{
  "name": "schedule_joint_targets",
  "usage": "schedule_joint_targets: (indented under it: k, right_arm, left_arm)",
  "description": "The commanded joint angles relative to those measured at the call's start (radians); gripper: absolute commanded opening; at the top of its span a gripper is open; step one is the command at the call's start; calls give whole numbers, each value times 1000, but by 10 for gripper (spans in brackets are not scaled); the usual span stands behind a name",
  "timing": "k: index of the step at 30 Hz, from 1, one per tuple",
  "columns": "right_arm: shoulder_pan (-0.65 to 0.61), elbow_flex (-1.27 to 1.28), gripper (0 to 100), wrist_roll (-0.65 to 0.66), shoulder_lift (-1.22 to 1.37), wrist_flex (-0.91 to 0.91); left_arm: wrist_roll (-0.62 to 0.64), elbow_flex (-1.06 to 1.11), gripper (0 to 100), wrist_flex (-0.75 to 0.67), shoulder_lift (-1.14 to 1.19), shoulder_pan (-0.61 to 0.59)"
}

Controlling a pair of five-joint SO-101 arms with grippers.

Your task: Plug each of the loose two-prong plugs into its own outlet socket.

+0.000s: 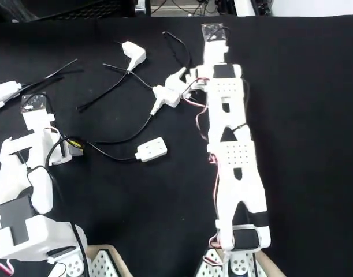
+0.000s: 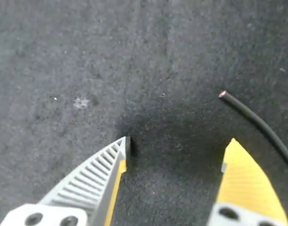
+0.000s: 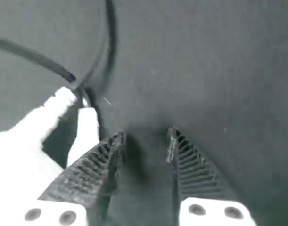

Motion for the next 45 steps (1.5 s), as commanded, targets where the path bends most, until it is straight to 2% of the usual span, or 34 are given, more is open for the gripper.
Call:
schedule_joint_targets:
  k: [1, 6, 16, 22, 26, 33, 45]
  right_arm:
    - [81, -53, 156, 12, -7, 118]
    - [101, -182, 156, 109, -15, 242]
    - [-80, -157, 158, 95, -68, 21]
    - [-132, -153, 158, 95, -59, -52]
    - [-140, -143, 157, 95, -22, -48]
    - [-140, -134, 155, -44, 59, 23]
    - [-133, -154, 149, -35, 74, 140]
  left_arm:
    - [8, 5, 318, -5, -14, -2]
    - [8, 5, 318, -5, -14, -2]
    - [8, 7, 318, -5, -14, -2]
    - [8, 7, 318, -5, -14, -4]
    - [8, 7, 318, -5, -14, -4]
    - [8, 7, 318, -5, -14, -2]
    - [8, 7, 318, -5, -14, -2]
